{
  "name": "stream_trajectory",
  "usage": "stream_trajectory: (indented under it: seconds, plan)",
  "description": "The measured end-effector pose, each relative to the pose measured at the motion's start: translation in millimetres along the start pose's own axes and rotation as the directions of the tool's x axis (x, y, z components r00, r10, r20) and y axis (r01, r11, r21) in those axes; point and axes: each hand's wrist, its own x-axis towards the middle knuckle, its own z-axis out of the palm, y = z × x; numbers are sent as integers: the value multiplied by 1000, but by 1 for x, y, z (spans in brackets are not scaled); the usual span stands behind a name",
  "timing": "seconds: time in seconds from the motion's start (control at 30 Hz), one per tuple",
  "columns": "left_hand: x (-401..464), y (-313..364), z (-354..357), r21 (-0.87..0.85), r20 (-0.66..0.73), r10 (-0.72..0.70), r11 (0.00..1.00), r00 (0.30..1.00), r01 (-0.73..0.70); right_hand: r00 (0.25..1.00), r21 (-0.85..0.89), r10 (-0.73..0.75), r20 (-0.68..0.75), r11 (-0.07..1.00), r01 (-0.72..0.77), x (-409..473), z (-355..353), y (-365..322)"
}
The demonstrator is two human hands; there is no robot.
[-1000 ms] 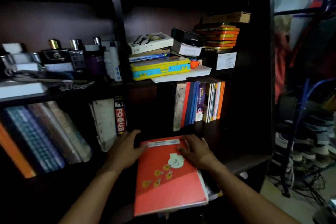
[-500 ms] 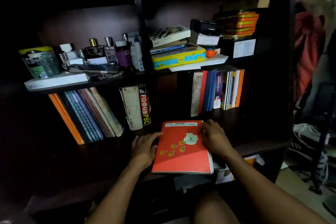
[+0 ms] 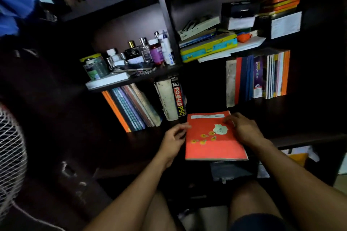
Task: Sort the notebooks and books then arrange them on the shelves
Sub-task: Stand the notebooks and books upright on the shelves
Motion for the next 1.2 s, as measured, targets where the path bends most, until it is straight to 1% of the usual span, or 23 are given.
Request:
stream_trajectory:
  seconds: [0.03, 0.07, 0.1, 0.13, 0.17, 0.2, 0.23, 0.27, 0.33, 0.4, 0.43, 0.5, 0.53, 0.6, 0.67, 0.7, 0.8, 0.87, 0.93, 0.97, 1.03, 1.1, 1.2]
  plan:
    - [-2, 2, -4, -55, -27, 11, 998, 1000, -12, 1000, 12, -3, -2, 1000, 3, -2, 5, -7]
    - [-6, 6, -9, -63, -27, 34, 997, 999, -35, 1000, 37, -9, -4, 999, 10, -5, 9, -14]
    - [-9, 9, -16, -1, 16, 65, 998, 998, -65, 1000, 62, -12, -8, 998, 13, -7, 15, -18]
    - [-13, 12, -23, 112, 89, 100, 988, 991, -110, 1000, 78, -11, -6, 997, 11, -10, 18, -23]
    - [-18, 16, -31, 282, 158, 136, 943, 978, -177, 1000, 82, -2, 7, 997, 2, -13, 21, -27]
    - [-22, 16, -38, 447, 221, 180, 855, 959, -264, 1000, 105, 9, 22, 994, -11, -14, 22, -31]
    - [-26, 18, -46, 585, 258, 226, 737, 939, -338, 999, 97, 12, 50, 995, -17, -13, 21, -37]
    - [-30, 19, -52, 668, 275, 259, 641, 926, -378, 996, 80, 13, 84, 997, -20, -11, 19, -44]
    - [-38, 26, -64, 771, 238, 304, 519, 923, -370, 984, 78, -13, 177, 997, -1, 2, 17, -59]
    - [-46, 43, -74, 836, 142, 372, 452, 917, -313, 960, 18, -24, 278, 1000, 20, 14, 6, -82]
    - [-48, 51, -78, 842, 85, 418, 455, 905, -289, 961, 61, -60, 269, 997, 45, 18, -3, -94]
    - [-52, 61, -93, 839, -48, 468, 498, 882, -219, 986, 157, -37, 160, 988, 11, 27, -18, -117]
    - [-52, 62, -100, 820, -122, 459, 546, 880, -171, 993, 244, -49, 111, 969, 20, 32, -24, -126]
    - [-54, 61, -115, 716, -304, 397, 695, 866, -67, 998, 298, -29, 59, 955, 10, 35, -27, -146]
    - [-55, 59, -128, 558, -454, 313, 830, 834, -8, 996, 352, -46, 77, 936, 16, 30, -21, -163]
    - [-55, 59, -131, 502, -490, 283, 865, 824, 1, 993, 375, -46, 108, 927, 2, 27, -14, -170]
    - [-57, 64, -136, 373, -505, 157, 926, 849, 51, 972, 271, -91, 217, 962, 29, 19, 13, -188]
    - [-53, 57, -136, 343, -478, 88, 935, 874, 94, 950, 158, -123, 286, 984, 80, 12, 33, -194]
    - [-48, 42, -134, 432, -438, 29, 883, 899, 182, 925, 28, -93, 369, 996, 89, 2, 58, -195]
    - [-45, 32, -133, 458, -442, 0, 860, 897, 226, 921, -68, -85, 379, 990, 120, -5, 70, -194]
    - [-44, 20, -128, 419, -485, -36, 867, 874, 269, 933, -211, -113, 343, 958, 194, -15, 88, -187]
    - [-45, 13, -125, 414, -505, -10, 874, 863, 253, 942, -215, -171, 288, 947, 237, -17, 97, -181]
    - [-47, 5, -115, 505, -510, 65, 830, 858, 237, 941, -185, -217, 258, 945, 269, -13, 98, -175]
